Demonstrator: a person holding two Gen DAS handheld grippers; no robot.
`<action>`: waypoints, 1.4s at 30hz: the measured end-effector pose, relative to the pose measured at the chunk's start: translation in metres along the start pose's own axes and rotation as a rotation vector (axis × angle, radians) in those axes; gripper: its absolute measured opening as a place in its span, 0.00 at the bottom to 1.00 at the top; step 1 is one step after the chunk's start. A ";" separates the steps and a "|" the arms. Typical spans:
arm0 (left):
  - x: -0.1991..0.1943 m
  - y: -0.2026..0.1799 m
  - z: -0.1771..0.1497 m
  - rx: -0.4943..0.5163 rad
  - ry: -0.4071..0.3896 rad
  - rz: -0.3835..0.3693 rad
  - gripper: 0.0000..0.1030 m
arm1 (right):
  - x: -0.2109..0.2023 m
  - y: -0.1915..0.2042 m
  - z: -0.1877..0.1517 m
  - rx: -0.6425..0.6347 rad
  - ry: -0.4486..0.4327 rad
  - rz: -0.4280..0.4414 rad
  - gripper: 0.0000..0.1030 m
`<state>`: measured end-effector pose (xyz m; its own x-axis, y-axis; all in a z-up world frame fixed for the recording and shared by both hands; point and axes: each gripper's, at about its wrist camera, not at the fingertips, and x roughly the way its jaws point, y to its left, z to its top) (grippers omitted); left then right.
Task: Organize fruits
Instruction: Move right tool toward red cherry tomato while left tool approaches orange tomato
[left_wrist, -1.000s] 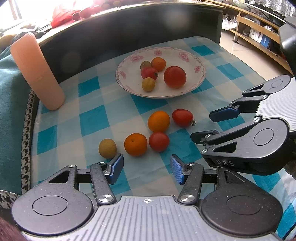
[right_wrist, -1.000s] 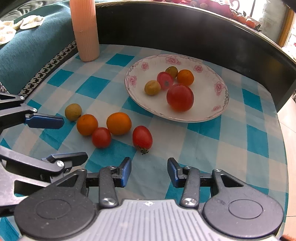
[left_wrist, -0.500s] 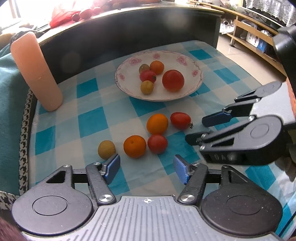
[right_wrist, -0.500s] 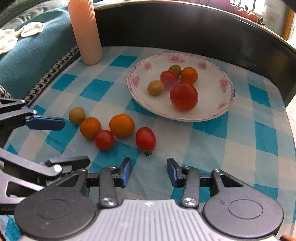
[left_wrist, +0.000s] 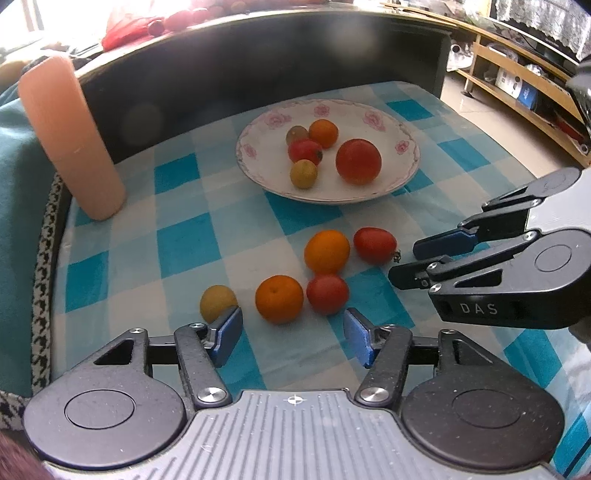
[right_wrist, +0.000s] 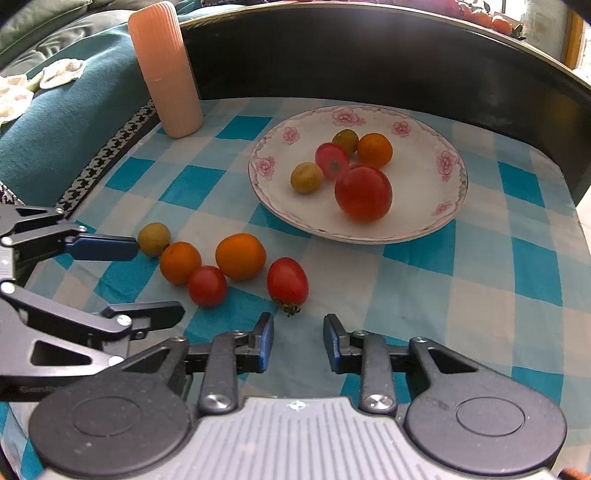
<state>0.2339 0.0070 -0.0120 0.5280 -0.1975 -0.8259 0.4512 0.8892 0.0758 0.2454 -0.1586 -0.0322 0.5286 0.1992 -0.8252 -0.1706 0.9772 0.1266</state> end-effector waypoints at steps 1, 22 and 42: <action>0.001 -0.001 0.000 0.011 -0.002 -0.002 0.64 | 0.000 0.000 0.000 0.000 0.000 0.000 0.39; 0.015 -0.013 0.009 0.111 -0.003 0.009 0.62 | -0.001 -0.005 0.000 0.026 0.002 0.023 0.39; 0.007 -0.018 0.010 0.096 0.025 0.012 0.36 | 0.000 -0.003 0.001 0.027 0.001 0.013 0.38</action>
<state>0.2374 -0.0145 -0.0137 0.5163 -0.1756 -0.8382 0.5126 0.8474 0.1381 0.2464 -0.1615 -0.0317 0.5255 0.2115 -0.8240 -0.1545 0.9762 0.1521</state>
